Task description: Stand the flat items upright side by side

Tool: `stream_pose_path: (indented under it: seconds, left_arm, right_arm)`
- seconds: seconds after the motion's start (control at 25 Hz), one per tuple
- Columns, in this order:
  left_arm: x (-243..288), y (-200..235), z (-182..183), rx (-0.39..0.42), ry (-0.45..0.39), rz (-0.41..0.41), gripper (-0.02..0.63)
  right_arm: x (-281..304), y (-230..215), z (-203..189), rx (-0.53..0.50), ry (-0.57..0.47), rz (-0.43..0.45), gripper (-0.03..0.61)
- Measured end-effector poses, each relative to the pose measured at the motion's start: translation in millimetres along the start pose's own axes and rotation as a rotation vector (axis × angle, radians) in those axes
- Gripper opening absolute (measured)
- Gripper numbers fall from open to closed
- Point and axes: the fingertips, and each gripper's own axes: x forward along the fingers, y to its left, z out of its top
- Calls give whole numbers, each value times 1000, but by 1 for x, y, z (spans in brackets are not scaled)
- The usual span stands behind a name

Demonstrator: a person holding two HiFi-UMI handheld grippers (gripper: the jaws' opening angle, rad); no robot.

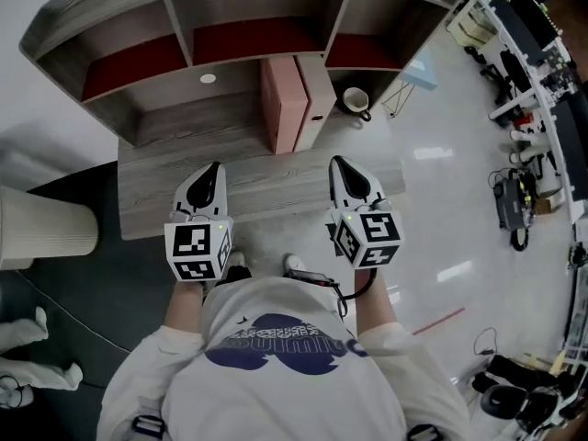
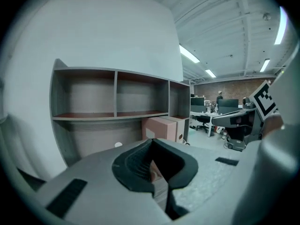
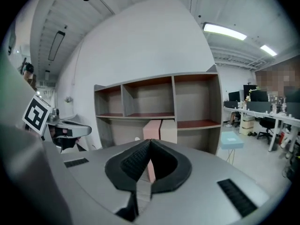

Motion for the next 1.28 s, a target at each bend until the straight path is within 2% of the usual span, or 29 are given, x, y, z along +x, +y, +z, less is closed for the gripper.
stream_pose_path:
  seconds: [0.32, 0.48, 0.6, 0.84, 1.28]
  left_arm:
    - [-14, -44, 1, -69, -47, 204, 6]
    - [-27, -55, 5, -63, -64, 289, 6]
    - [-35, -58, 10, -34, -76, 328, 6]
    - [-35, -42, 16, 33, -109, 347, 6]
    - [-39, -28, 20, 15, -124, 323, 6]
  right_arm:
    - [-5, -11, 7, -79, -62, 184, -3]
    - [-8, -13, 7, -98, -83, 246, -3]
    - [-11, -15, 11, -119, -119, 252, -3]
    - [-3, -10, 15, -164, -158, 215, -3]
    - [-6, 8, 24, -187, -181, 176, -3]
